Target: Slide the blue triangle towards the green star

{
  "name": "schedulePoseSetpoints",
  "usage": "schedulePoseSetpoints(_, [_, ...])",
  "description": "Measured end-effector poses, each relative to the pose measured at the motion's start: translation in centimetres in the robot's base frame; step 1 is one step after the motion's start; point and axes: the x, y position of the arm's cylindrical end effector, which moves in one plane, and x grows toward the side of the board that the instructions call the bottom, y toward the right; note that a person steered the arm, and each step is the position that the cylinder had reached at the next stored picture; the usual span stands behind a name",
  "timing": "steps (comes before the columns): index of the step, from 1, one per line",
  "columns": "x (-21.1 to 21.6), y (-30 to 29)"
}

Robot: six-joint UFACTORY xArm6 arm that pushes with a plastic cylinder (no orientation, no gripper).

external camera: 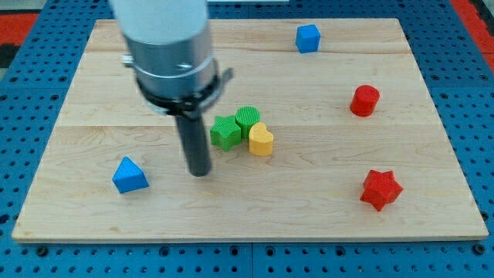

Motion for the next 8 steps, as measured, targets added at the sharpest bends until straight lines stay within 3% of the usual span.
schedulePoseSetpoints(1, [0.9, 1.9])
schedulePoseSetpoints(2, [4.8, 1.6])
schedulePoseSetpoints(3, [8.6, -1.5])
schedulePoseSetpoints(4, [9.0, -8.8])
schedulePoseSetpoints(6, [3.9, -17.0])
schedulePoseSetpoints(7, [3.2, -17.2])
schedulePoseSetpoints(8, [3.2, -12.1])
